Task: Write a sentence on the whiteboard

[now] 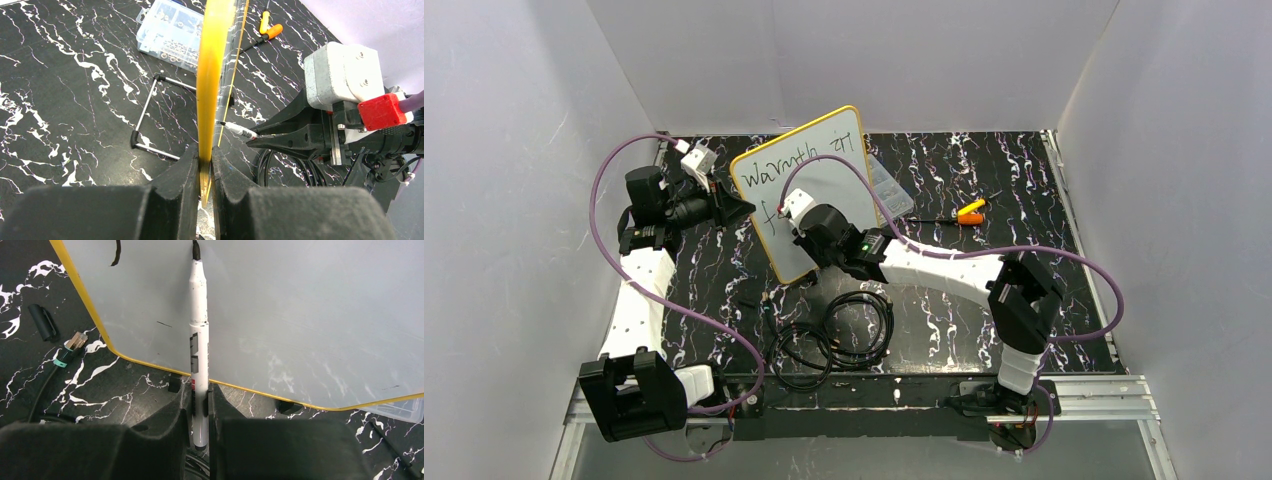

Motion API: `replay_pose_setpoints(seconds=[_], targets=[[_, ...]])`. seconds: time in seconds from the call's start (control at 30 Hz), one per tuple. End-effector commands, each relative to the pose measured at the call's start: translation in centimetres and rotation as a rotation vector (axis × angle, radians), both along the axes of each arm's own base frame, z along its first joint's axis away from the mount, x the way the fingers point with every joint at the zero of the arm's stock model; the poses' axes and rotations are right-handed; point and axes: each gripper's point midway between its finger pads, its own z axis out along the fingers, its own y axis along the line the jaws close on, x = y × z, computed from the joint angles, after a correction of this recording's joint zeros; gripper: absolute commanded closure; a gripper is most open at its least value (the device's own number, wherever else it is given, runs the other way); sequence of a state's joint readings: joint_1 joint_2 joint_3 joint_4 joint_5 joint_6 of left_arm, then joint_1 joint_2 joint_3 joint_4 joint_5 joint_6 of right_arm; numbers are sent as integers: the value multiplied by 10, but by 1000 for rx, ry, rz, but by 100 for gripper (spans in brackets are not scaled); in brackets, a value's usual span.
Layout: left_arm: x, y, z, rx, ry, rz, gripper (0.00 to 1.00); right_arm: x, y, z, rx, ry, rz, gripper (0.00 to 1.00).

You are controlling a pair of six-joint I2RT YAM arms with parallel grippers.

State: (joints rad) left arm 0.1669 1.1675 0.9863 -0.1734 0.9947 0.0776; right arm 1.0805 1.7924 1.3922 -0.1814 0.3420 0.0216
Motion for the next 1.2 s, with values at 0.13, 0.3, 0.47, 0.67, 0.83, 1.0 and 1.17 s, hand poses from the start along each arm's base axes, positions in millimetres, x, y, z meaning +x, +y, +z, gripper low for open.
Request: replay_pose_setpoints(seconds=[0.13,0.3,0.47,0.67,0.83,1.0,1.17], targets=[[-14,-9,3,-23,13,-39,100,16,0,50,96,-105,-60,99],[-14,-9,3,-23,14,-40,100,20,2,56,101,-120,-63,99],[-14,-9,3,-23,14,-40,100,22,4,58,108,-125,-67,99],[-13,-9,3,-25,15,-40,100,21,2,65,135,-136,-65,99],[-13,-10,3,-26,16,-44,100,22,3,65,133,-133,-64,99],[-14,-10,3,-26,17,-43,100,29,2,55,107,-121,-76,99],[-14,-10,3,-26,17,-43,100,29,1,43,82,-91,-71,99]])
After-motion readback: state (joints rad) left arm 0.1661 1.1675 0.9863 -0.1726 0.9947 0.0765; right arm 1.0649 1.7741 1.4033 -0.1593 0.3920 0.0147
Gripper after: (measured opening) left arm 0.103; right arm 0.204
